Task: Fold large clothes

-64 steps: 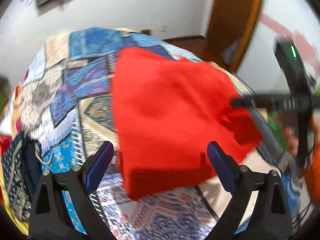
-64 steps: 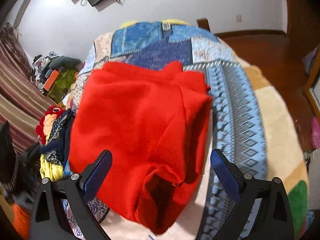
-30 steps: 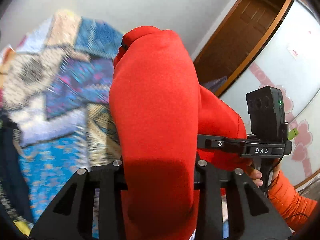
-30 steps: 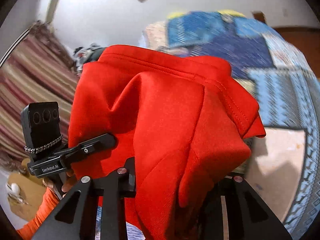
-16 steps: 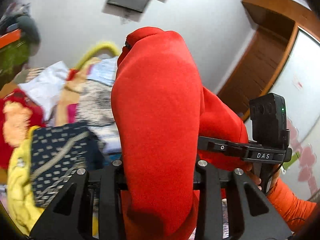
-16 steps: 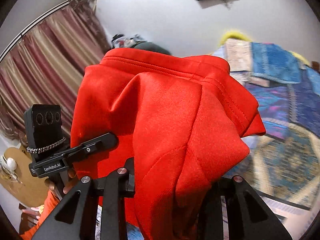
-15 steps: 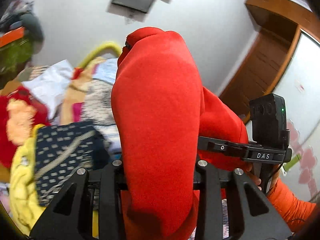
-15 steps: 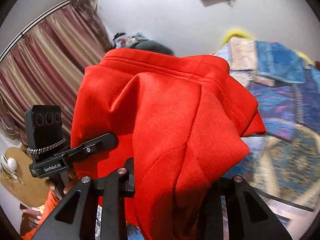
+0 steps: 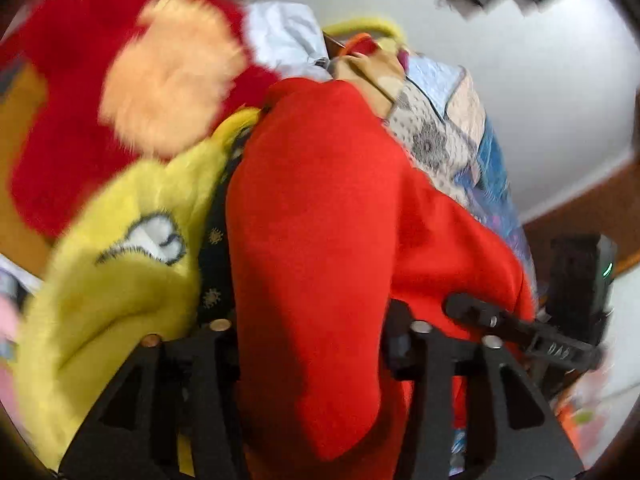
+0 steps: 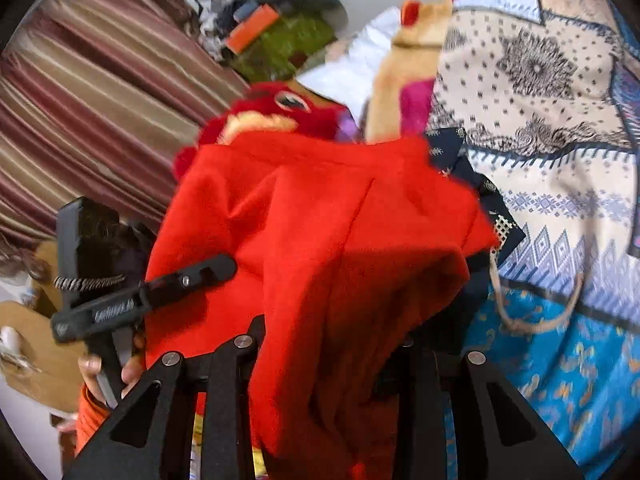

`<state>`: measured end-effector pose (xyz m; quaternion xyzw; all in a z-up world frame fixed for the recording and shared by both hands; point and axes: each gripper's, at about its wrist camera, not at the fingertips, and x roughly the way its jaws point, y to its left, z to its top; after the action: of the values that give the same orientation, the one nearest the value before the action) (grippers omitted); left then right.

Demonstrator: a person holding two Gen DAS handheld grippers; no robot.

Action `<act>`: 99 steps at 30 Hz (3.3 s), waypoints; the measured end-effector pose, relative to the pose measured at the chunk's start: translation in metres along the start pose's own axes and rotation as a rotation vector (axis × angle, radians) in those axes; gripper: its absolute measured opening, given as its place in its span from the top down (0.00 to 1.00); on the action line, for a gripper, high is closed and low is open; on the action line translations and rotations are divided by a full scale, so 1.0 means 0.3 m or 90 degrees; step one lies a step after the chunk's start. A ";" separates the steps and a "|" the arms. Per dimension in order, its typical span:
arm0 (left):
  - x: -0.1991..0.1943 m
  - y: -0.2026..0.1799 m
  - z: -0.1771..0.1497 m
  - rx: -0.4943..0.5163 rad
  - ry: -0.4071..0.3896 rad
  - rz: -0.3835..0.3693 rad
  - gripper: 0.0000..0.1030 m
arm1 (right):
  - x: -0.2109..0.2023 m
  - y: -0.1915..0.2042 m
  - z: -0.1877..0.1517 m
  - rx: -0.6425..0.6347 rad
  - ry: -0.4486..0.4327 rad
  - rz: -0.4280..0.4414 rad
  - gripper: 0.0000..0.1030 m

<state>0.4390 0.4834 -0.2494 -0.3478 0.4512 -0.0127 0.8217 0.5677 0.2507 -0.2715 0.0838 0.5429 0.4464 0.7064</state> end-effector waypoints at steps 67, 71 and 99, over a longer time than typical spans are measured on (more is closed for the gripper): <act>-0.695 -0.686 -0.344 0.322 -0.326 0.224 0.03 | -0.889 0.450 -0.305 -0.202 -0.385 -0.176 0.27; -0.884 -0.819 -0.532 0.354 -0.405 0.191 0.03 | -1.039 0.628 -0.486 -0.259 -0.448 -0.153 0.27; -1.155 -0.939 -1.279 0.373 -0.574 0.193 0.01 | -1.342 0.889 -1.252 -0.289 -0.552 -0.181 0.22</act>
<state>0.0283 0.1710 0.0342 -0.0070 0.0775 0.1311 0.9883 0.1028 -0.0209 0.0189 0.0312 0.0949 0.3766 0.9210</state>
